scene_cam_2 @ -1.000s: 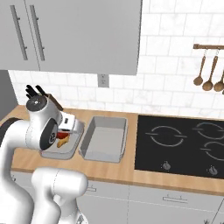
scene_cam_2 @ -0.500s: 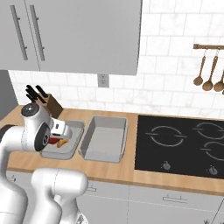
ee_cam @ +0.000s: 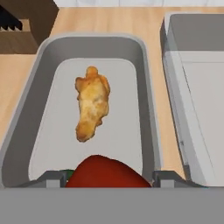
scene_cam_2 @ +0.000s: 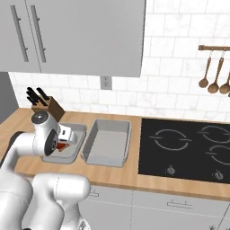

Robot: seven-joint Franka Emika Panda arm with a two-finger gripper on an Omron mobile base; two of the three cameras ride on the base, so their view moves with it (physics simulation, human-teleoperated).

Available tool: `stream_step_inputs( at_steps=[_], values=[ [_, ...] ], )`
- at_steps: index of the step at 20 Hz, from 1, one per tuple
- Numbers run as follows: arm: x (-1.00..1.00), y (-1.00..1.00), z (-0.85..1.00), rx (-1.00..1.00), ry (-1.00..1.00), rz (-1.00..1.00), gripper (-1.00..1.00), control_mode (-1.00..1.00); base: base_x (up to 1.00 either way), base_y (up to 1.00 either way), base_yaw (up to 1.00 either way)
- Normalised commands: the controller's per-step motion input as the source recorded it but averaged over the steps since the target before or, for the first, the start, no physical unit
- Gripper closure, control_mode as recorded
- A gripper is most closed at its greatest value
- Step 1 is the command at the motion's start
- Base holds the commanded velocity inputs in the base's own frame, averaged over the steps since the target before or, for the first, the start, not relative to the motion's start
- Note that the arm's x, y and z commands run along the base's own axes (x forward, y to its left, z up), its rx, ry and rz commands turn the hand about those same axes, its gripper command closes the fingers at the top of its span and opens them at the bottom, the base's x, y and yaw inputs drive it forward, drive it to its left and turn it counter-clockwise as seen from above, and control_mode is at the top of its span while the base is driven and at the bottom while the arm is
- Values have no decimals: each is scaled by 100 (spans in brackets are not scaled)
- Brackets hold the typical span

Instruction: Place one bell pepper and one chicken drumstick in each tupperware on the nearby counter, to pack two identical lunches.

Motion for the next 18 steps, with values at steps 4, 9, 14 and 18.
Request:
stream_step_inputs(
  at_steps=[4,9,14,18],
  values=[
    [41,9,-44,0,0,0,-100,-100,0,0,0],
    [47,0,-62,-1,1,0,-100,-100,0,0,0],
    [44,0,-53,-1,0,0,-100,-100,0,0,0],
    [2,-3,15,0,0,0,-100,-100,0,0,0]
  ],
)
